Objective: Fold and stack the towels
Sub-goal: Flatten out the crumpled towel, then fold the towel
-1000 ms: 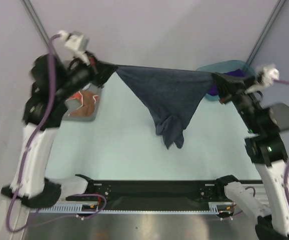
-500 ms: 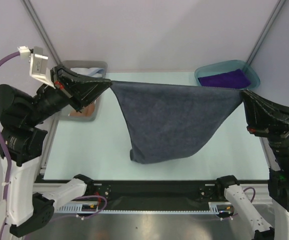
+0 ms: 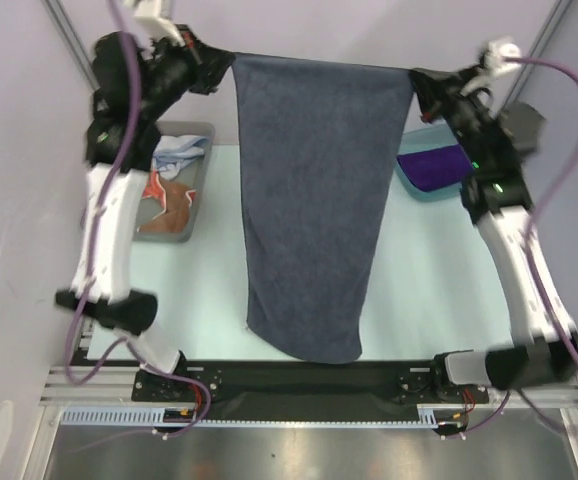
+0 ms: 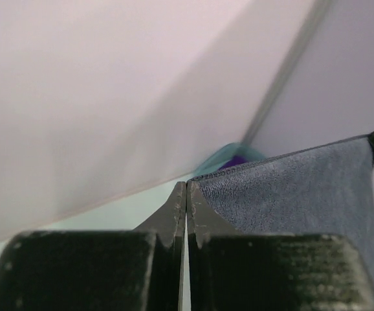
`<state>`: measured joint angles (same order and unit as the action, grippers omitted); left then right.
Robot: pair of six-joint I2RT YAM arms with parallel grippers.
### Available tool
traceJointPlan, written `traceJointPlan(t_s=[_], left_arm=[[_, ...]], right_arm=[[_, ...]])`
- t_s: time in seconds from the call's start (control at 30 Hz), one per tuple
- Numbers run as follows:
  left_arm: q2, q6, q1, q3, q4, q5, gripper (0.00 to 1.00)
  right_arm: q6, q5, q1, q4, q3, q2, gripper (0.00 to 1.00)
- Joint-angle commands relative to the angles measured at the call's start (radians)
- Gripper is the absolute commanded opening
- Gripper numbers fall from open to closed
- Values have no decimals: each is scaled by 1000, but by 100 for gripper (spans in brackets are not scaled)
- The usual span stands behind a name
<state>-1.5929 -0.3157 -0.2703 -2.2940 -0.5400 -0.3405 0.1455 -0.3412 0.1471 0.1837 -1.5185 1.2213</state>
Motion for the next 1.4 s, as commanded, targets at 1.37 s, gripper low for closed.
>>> traceJointPlan(t_s=[1.37], left_arm=[[-214, 253, 126, 830, 561, -215, 0]], right_arm=[[-126, -217, -15, 251, 421, 428, 0]])
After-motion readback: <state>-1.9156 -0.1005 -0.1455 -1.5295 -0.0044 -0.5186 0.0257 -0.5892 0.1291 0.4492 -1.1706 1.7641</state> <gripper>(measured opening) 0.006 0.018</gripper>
